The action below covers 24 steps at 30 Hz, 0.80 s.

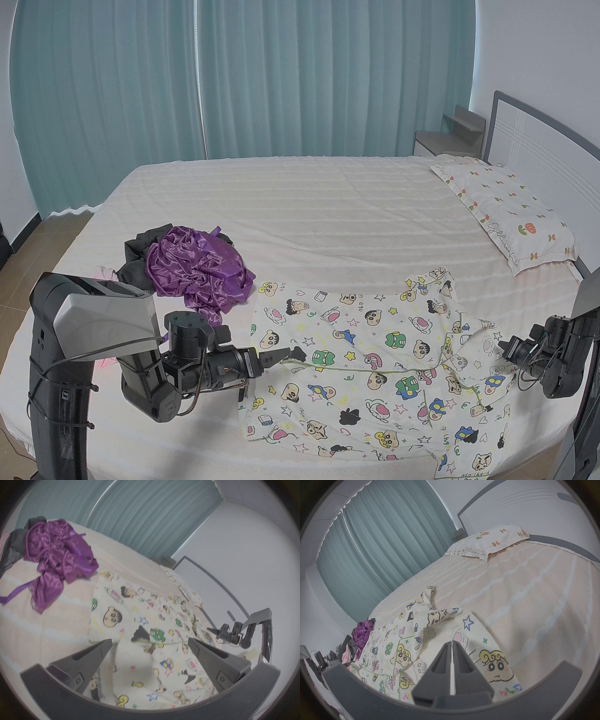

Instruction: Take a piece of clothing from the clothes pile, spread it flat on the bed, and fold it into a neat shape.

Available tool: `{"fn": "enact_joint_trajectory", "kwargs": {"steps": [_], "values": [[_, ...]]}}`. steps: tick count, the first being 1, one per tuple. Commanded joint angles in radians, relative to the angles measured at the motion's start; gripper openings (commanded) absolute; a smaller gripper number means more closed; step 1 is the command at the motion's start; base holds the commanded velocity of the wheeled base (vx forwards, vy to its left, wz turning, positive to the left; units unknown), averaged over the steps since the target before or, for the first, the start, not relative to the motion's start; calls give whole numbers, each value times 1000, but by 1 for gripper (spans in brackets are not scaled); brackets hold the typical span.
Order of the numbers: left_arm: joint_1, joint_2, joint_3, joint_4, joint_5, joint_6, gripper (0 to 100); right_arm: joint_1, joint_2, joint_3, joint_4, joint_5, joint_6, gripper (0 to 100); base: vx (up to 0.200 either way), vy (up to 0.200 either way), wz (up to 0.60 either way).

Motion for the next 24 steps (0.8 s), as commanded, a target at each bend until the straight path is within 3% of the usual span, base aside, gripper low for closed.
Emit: {"fn": "enact_joint_trajectory", "kwargs": {"steps": [1,2,10,17,20,24], "values": [[-1,21,7,27,-5,23,100,0,-1,0,-18,1,0,0,0,0,0],[-1,57,7,45,-5,115,100,1,1,0,-18,1,0,0,0,0,0],[-24,74,-21,50,-7,137,100,1,4,2,-18,-1,-15,0,0,0,0],[-46,80,-107,180,-8,247,100,12,7,2,-18,-16,-27,0,0,0,0],[-47,76,-147,191,-11,226,100,12,7,3,-18,-19,-27,0,0,0,0],[-58,45,-202,180,1,-1,100,12,9,0,-18,-21,-27,0,0,0,0]]}}
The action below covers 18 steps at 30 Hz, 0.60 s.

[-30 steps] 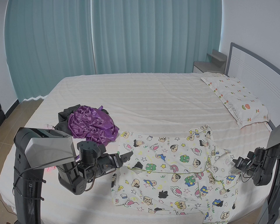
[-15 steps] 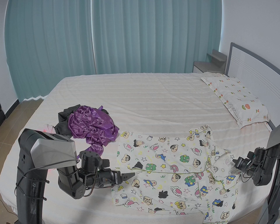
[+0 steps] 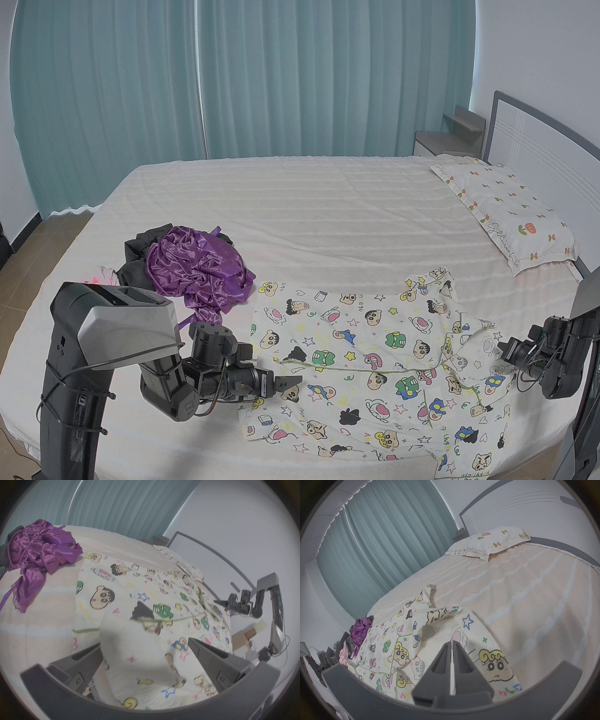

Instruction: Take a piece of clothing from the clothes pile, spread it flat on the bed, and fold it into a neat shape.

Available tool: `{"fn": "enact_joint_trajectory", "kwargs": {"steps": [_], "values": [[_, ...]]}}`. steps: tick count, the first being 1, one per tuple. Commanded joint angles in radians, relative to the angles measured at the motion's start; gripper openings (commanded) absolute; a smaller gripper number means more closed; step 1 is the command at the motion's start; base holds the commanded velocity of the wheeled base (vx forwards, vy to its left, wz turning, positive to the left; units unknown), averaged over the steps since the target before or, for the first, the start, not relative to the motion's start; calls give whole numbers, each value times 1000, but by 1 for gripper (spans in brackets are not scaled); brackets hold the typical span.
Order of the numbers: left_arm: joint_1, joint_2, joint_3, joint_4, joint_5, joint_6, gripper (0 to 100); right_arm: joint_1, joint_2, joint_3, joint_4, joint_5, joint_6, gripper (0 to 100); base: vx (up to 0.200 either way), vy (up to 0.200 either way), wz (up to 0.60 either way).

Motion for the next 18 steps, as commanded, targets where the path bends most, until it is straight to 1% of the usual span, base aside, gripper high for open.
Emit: {"fn": "enact_joint_trajectory", "kwargs": {"steps": [1,2,3,6,7,8,9,10,12,15,17,18], "values": [[-9,-38,-69,-7,12,-201,100,1,4,-2,-18,-3,-1,0,0,0,0],[-7,-63,-78,-21,13,-272,100,1,4,-2,-18,-3,-1,0,0,0,0],[-1,-78,-83,-36,16,-308,100,1,4,-2,-18,-3,0,0,0,0,0],[23,-113,-93,-91,38,-379,100,1,4,-2,-18,-3,0,0,0,0,0],[25,-115,-93,-93,38,-382,100,1,4,-2,-18,-3,-1,0,0,0,0],[42,-127,-107,-108,64,-405,100,1,2,-2,-18,-3,-1,0,0,0,0],[42,-127,-107,-108,64,-405,100,1,2,-2,-18,-3,-1,0,0,0,0],[63,-135,-133,-110,102,-425,100,1,2,-2,-18,-3,-1,0,0,0,0],[83,-135,-135,-113,133,-425,100,-1,2,-2,-18,-3,0,0,0,0,0],[106,-133,-112,-113,142,-414,100,-1,2,-2,-18,-3,0,0,0,0,0],[111,-129,-67,-113,136,-385,100,-1,2,-2,-18,-3,-1,0,0,0,0],[112,-127,-41,-113,131,-353,100,-1,2,-2,-18,-3,-1,0,0,0,0]]}}
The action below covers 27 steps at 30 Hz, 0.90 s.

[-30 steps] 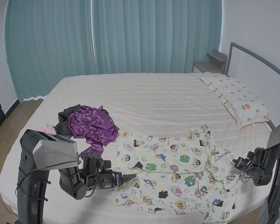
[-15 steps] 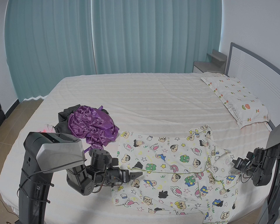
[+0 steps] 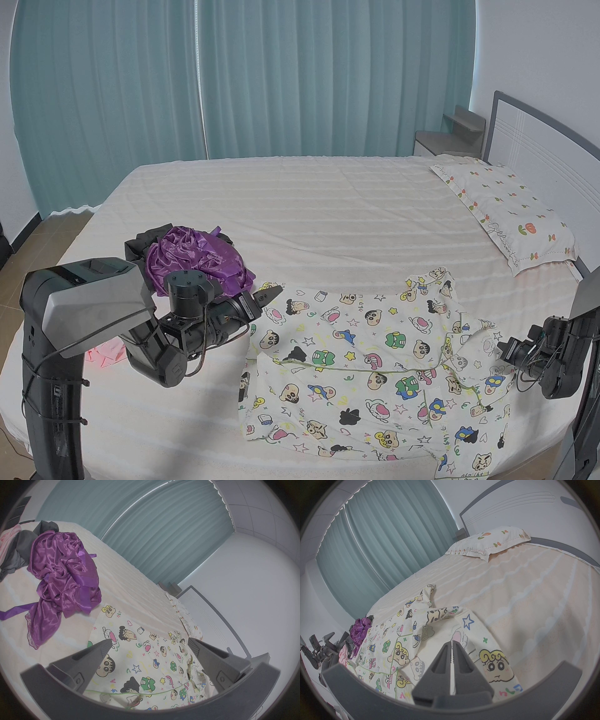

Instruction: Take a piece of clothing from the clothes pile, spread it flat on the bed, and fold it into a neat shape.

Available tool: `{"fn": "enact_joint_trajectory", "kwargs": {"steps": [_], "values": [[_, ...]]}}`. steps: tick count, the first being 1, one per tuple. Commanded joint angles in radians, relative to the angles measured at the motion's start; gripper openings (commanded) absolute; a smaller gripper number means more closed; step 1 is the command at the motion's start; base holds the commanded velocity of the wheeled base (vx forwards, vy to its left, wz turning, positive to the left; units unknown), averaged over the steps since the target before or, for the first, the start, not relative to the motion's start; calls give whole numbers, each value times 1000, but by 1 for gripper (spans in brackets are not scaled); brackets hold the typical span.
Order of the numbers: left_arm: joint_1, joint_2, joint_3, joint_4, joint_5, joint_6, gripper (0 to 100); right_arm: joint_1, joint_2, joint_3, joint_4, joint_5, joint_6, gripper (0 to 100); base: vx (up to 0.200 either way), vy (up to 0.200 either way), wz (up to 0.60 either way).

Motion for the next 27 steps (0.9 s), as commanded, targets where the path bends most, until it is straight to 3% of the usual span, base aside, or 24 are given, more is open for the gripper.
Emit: {"fn": "enact_joint_trajectory", "kwargs": {"steps": [1,4,7,25,26,27], "values": [[22,-8,105,-2,-17,107,100,0,1,0,-18,1,-1,0,0,0,0],[20,12,186,-19,-68,226,100,0,1,0,-18,1,-1,0,0,0,0],[17,25,244,-64,-129,285,100,0,1,0,-18,1,-1,0,0,0,0],[-59,145,200,-122,-146,298,100,0,1,2,-18,1,-1,0,0,0,0],[-64,147,194,-122,-146,298,0,0,1,2,-18,1,-1,0,0,0,0],[-65,150,192,-120,-146,297,0,0,1,2,-18,1,-1,0,0,0,0]]}}
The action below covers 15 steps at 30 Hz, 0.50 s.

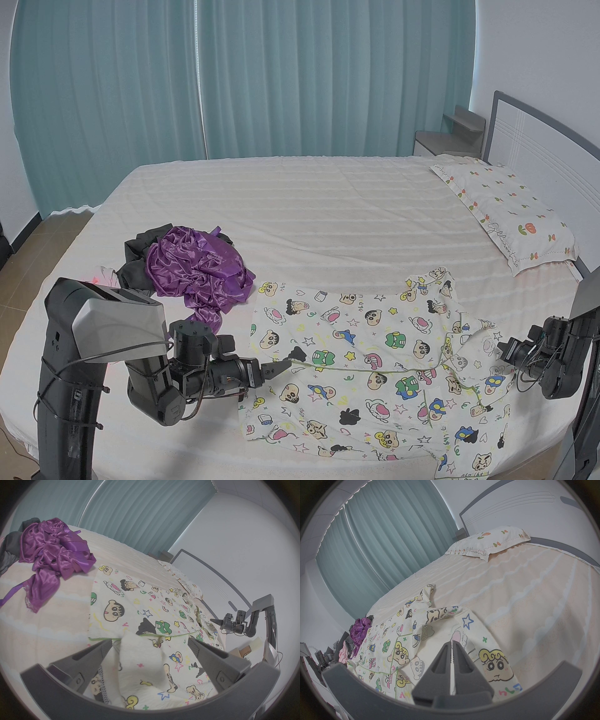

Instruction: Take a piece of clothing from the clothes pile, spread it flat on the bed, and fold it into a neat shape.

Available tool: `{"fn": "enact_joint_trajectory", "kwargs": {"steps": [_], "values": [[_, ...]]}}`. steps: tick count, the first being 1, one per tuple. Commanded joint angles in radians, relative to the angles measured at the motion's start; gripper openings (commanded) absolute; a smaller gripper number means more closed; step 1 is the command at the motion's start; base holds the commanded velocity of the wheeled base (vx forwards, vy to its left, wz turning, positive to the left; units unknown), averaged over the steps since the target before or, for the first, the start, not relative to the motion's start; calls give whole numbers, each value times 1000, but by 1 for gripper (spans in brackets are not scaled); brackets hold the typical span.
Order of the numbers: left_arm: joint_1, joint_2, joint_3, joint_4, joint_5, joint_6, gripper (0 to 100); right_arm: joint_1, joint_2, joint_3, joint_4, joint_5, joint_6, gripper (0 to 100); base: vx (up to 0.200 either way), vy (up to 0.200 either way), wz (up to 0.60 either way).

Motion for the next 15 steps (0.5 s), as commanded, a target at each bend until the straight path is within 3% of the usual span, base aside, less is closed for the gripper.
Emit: {"fn": "enact_joint_trajectory", "kwargs": {"steps": [1,11,15], "values": [[-19,32,-21,0,1,-4,0,0,1,0,-18,0,0,0,0,0,0],[47,1,54,-43,14,5,0,1,1,1,-18,0,0,0,0,0,0],[55,-17,51,-52,53,5,0,1,1,1,-18,0,0,0,0,0,0]]}}
